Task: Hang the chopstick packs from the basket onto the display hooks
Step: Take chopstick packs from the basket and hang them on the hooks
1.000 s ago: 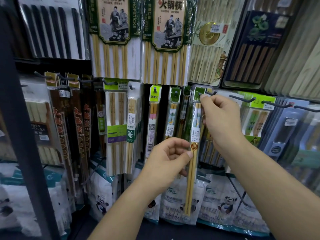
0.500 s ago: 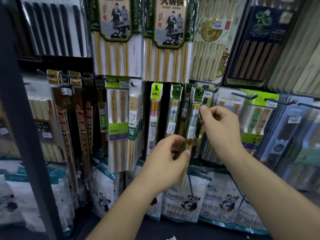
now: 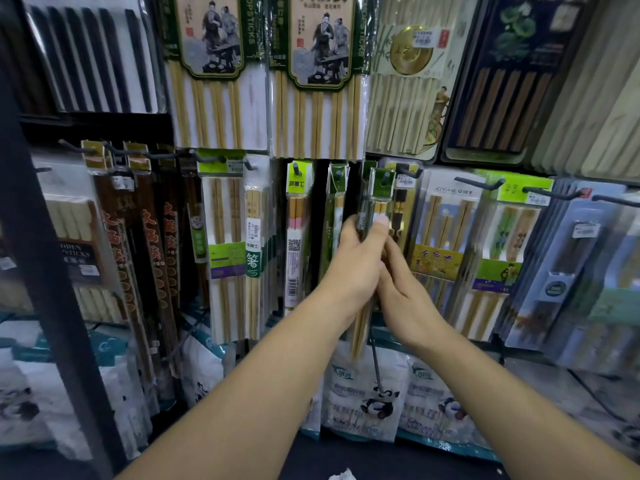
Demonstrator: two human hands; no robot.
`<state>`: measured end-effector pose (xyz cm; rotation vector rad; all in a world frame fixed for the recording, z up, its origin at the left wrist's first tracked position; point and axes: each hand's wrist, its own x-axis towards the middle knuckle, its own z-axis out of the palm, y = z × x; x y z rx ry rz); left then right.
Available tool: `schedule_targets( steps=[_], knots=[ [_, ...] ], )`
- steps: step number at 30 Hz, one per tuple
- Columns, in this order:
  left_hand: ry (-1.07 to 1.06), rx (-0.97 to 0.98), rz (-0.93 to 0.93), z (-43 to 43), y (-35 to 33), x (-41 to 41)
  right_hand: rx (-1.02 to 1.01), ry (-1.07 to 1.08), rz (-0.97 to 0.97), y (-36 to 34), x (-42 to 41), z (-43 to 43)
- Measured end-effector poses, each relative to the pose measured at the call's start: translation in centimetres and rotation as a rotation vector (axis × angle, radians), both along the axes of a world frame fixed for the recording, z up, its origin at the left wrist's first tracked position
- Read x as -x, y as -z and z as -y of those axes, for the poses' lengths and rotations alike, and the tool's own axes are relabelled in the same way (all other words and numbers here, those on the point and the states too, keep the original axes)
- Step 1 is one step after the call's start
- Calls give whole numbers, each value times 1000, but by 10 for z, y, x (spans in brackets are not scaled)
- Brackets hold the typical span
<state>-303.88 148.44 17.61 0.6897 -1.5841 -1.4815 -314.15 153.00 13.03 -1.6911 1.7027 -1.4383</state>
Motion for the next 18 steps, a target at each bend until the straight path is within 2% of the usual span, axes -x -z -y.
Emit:
schedule_targets(
  steps=[11,14,18],
  knots=[
    [-49,-40,68,25,-9,25,-51,0,24,8,20,31],
    [-10,-45,108,17,9,16,-89,31,51,23,19,20],
    [51,-50,289,-3,66,-11,-56,216,17,70,11,-14]
  ],
)
